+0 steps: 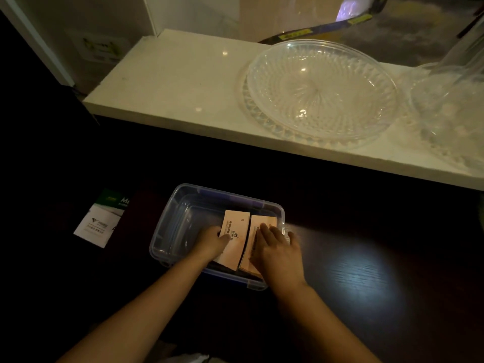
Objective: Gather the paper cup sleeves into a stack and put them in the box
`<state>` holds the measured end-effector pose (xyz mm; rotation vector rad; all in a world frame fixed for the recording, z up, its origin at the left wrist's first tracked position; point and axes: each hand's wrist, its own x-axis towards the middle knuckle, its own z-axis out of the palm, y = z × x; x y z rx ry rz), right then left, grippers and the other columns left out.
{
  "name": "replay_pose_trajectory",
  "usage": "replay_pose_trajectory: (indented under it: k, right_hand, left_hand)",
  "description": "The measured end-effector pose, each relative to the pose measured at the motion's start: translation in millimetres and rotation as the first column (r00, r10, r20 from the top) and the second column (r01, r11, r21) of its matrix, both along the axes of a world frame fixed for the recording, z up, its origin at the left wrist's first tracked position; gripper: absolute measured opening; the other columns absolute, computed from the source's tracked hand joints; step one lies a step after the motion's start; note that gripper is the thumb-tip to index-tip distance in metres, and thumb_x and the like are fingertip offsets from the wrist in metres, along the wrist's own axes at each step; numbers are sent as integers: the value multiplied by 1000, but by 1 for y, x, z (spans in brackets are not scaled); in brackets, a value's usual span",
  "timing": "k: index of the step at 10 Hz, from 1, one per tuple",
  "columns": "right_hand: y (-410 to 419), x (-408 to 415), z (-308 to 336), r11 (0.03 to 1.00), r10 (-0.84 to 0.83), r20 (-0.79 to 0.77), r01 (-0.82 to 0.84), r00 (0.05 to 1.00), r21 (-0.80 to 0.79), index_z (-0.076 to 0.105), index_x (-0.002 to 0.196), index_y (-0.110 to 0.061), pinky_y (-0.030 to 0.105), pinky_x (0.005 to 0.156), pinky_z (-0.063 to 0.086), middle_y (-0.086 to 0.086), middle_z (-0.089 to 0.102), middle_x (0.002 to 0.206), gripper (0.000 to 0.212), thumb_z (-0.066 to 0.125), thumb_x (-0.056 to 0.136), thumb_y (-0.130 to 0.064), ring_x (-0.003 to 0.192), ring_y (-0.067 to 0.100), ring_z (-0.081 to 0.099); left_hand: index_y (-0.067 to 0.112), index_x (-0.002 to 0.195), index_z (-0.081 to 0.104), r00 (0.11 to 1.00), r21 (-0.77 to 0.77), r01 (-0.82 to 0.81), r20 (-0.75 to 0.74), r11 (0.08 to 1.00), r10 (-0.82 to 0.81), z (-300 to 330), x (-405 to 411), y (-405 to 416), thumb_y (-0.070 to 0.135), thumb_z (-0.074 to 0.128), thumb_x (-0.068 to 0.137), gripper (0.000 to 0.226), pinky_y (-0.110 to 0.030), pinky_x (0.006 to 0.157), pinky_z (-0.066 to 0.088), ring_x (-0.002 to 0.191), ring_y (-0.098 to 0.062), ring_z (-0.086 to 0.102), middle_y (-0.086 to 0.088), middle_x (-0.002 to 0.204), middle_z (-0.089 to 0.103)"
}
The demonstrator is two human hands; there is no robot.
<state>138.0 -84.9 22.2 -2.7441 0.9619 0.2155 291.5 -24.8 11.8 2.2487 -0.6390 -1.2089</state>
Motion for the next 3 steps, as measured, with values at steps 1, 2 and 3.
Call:
replay_pose_trajectory:
  k: [1,2,3]
  right_hand:
    - [-1,0,0,1000,-13,9,13,1000,3,31,137,-13,54,111,20,8,31,149,60,54,86,-35,138,27,24]
    - [1,-2,6,1000,-2,57,0,998,22,31,137,-12,53,111,20,10,29,150,61,55,85,-34,139,26,23]
    - [-3,-8,14,998,-1,185,11,983,-55,43,129,-11,48,106,31,11,42,142,53,58,83,-33,133,28,35]
  left_hand:
    - [9,116,55,1000,11,-4,-3,1000,4,2,-2,-2,15,40,92,29,-24,69,42,106,-23,56,-12,126,58]
    - [11,105,55,999,-4,-42,-1,999,42,12,-4,1,14,39,91,21,-21,57,38,83,-12,54,-14,120,60]
    - [13,116,52,990,-114,-102,82,988,112,20,-1,6,16,45,89,28,-22,65,39,92,-11,51,-12,125,57]
